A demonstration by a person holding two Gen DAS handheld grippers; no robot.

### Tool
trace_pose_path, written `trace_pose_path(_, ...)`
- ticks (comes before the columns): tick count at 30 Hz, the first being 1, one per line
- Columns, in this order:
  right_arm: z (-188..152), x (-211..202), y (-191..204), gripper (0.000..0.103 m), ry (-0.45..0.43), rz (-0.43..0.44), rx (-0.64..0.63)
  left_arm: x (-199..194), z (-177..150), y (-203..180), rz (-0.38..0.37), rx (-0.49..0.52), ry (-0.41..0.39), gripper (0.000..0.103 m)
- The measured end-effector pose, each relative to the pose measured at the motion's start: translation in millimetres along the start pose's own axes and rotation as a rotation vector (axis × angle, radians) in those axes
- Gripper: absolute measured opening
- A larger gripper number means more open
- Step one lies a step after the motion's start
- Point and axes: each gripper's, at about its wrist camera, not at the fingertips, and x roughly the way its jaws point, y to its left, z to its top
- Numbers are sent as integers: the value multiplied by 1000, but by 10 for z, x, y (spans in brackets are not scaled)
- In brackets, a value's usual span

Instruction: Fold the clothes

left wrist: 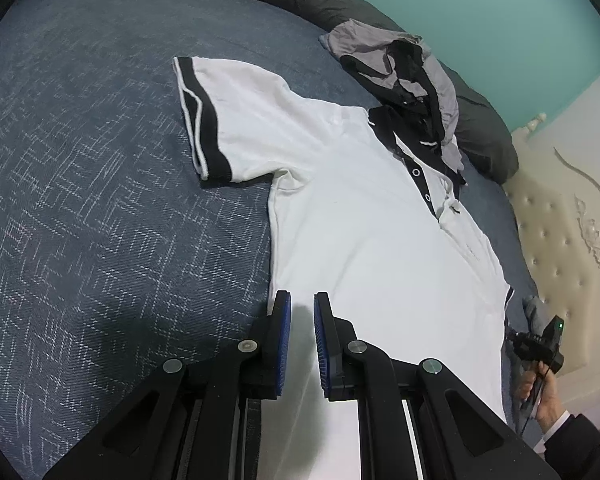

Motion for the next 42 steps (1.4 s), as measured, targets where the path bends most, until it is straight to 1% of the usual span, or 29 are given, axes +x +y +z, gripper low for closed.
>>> trace_pose_path(1, 1, -18, 8, 3, -4, -7, 8, -11, 5, -6, 1, -2, 1, 13)
trace_pose_path(4, 5, -72, 31, 10, -15, -27, 33, -85, 16, -19, -5, -15, -3, 13)
trace_pose_path(5, 6, -90, 39, 18, -19, -33, 42, -121, 14, -25, -6, -17, -6, 13)
trace_pose_path(6, 8, -109, 47, 33, -23, -40, 50, -154, 9, -31, -5, -18, -10, 13)
trace_pose_path(7, 6, -128, 55, 36, -27, -44, 59, -186, 2, -30, -4, -20, -11, 14)
trace_pose_path(11, -104, -256, 103, 37, -50, 43, 115, -272, -36, -9, -6, -60, -29, 23)
trace_pose_path(15, -237, -70, 324, 37, 4, 152, 128, -286, -73, -38, -17, -81, -43, 23)
trace_pose_path(21, -203, 310, 359, 37, 1, 158, 216, -266, -112, -9, -23, -98, -48, 24)
trace_pose_path(24, -191, 392, 383, 37, -14, 144, 232, -214, -144, 35, -20, -105, -37, 23)
trace_pose_path(26, -183, 411, 375, 36, -33, 153, 241, -175, -167, 65, -19, -110, -28, 24)
trace_pose_path(27, -176, 408, 353, 23, -43, 148, 244, -159, -177, 76, -18, -111, -24, 24)
trace_pose_path(28, -169, 404, 331, 14, -53, 143, 247, -152, -185, 81, -17, -111, -21, 24)
trace_pose_path(29, -151, 396, 311, 7, -63, 131, 247, -148, -191, 83, -17, -110, -20, 24)
trace_pose_path(30, -133, 388, 291, 5, -73, 120, 247, -147, -195, 82, -17, -109, -19, 24)
trace_pose_path(34, -49, 371, 280, 3, -97, 123, 235, -156, -201, 59, -20, -103, -22, 24)
trace_pose_path(37, 65, 345, 329, 3, -124, 126, 207, -161, -206, 44, -21, -96, -22, 24)
trace_pose_path(40, 188, 309, 328, 3, -151, 128, 206, -155, -207, 46, -20, -94, -22, 24)
trace_pose_path(42, 241, 307, 349, 3, -157, 124, 193, -146, -212, 52, -21, -94, -19, 24)
